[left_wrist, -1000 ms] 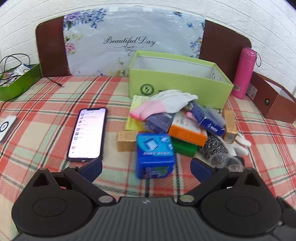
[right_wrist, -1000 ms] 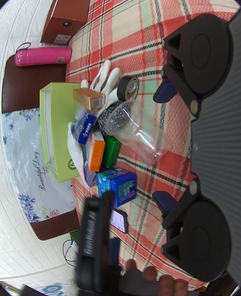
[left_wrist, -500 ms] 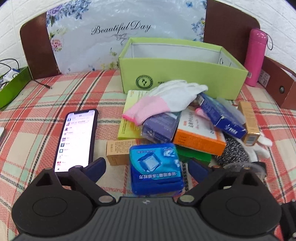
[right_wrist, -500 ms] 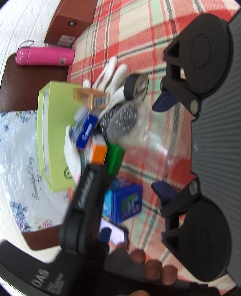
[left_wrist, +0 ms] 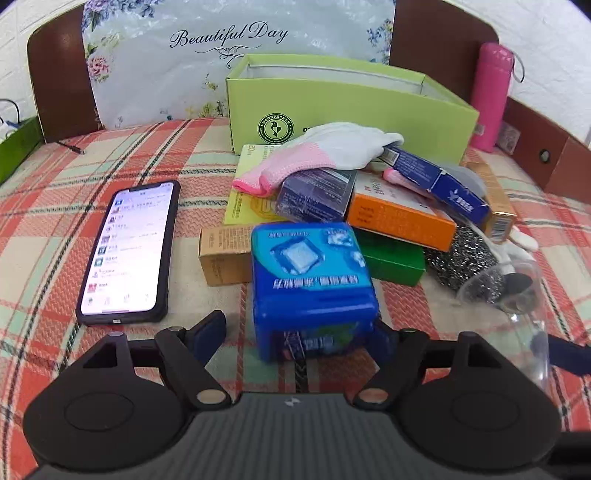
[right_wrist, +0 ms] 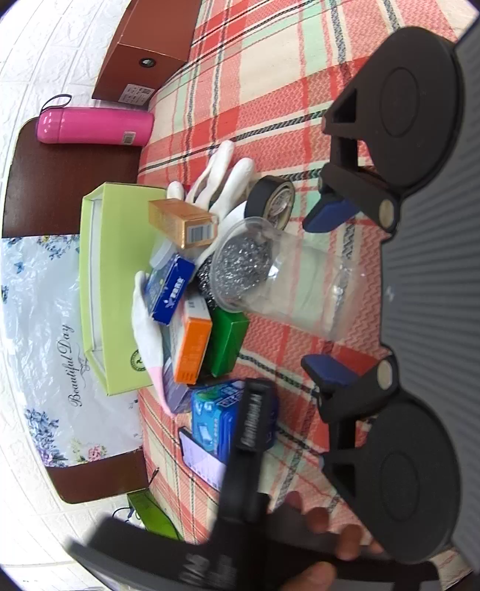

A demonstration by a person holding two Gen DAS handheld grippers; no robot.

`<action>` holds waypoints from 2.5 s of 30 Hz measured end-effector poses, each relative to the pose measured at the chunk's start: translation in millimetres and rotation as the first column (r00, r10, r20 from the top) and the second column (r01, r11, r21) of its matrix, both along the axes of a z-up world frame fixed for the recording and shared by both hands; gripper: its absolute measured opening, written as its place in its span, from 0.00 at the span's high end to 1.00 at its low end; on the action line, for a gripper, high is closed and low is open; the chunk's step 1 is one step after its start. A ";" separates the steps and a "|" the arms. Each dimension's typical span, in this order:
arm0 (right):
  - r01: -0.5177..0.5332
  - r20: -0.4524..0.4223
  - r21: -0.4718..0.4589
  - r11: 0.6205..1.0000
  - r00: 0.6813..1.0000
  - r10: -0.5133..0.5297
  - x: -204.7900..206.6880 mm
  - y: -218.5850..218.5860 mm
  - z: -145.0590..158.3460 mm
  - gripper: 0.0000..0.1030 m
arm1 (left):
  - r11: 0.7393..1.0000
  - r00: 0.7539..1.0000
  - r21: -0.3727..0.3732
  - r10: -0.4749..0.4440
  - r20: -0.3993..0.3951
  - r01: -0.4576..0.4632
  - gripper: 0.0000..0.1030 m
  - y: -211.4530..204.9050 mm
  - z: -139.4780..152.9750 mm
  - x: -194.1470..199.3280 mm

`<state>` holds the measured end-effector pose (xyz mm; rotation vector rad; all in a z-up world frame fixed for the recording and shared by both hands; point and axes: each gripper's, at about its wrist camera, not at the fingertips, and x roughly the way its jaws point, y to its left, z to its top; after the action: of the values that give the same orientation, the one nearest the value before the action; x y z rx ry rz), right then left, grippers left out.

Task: Organize objects
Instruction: 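Grasp the blue square tin with the left tool while right grasps the clear cup, then carry the blue tin and clear cup into the lime-green box and release, then move both tools back over the pile of items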

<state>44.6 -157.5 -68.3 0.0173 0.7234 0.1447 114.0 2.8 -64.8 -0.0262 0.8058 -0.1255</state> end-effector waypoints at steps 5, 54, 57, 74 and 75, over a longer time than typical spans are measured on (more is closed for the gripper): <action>0.006 -0.012 0.005 1.000 1.000 -0.006 2.3 1.4 -1.4 0.28 | 0.999 0.999 -0.034 0.009 -0.033 -0.010 0.27 3.0 8.8 -1.1; -0.059 0.169 0.007 0.998 0.984 0.057 233.1 -26.3 77.5 0.57 | 0.990 0.966 -0.134 -0.004 0.257 0.040 0.44 -7.1 122.2 178.4; -0.035 0.116 0.010 0.999 0.993 0.034 259.1 -26.8 59.5 0.57 | 0.991 0.976 -0.133 0.002 0.218 0.027 0.44 -7.9 110.4 201.0; 0.004 0.188 0.069 0.998 0.982 -0.017 229.1 -41.9 69.9 0.00 | 0.999 0.979 -0.037 0.041 0.199 -0.035 0.18 -9.4 111.3 171.4; 0.010 0.198 0.079 0.997 0.980 -0.025 220.4 -45.7 74.4 0.00 | 0.999 0.976 -0.023 0.041 0.212 -0.037 0.18 -11.5 115.9 161.0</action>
<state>265.1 -203.2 6.2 0.0826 0.5172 0.1554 274.9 -8.8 51.1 -0.0458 0.5896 -0.0966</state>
